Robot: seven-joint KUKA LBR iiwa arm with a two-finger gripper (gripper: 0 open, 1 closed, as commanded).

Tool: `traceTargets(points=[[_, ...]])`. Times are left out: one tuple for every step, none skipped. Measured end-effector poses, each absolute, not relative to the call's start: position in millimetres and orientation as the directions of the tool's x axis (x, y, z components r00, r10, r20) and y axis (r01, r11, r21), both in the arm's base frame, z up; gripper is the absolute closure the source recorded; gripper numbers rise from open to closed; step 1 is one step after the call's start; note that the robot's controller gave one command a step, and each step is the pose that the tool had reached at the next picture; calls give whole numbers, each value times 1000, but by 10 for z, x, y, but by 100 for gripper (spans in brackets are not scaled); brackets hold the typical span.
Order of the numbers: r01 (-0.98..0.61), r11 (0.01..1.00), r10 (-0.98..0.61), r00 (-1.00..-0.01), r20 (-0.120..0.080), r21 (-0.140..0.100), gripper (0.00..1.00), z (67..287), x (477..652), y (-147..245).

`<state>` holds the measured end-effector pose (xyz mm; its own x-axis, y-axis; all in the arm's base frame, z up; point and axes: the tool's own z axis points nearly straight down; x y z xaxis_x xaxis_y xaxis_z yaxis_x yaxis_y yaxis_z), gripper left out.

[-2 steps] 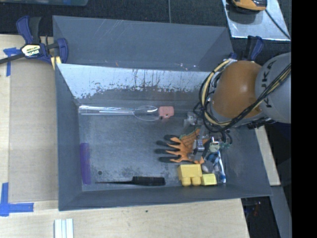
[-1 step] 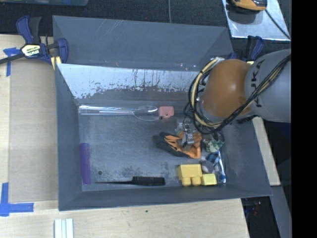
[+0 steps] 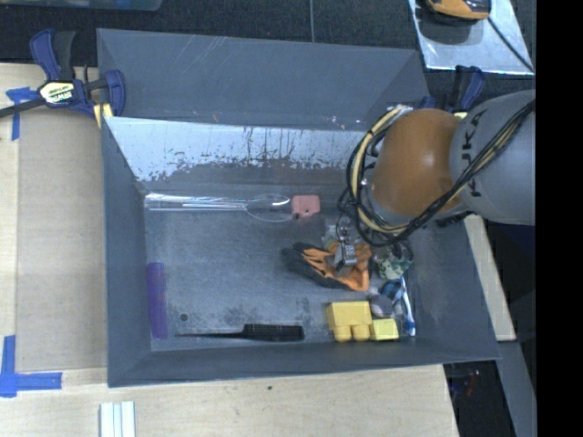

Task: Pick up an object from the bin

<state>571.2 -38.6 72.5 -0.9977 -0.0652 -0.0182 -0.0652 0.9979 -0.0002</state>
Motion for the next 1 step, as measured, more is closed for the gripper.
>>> traceTargets(points=[[-65,998,-65,-998,-7,1,100,1004,5675,-384]])
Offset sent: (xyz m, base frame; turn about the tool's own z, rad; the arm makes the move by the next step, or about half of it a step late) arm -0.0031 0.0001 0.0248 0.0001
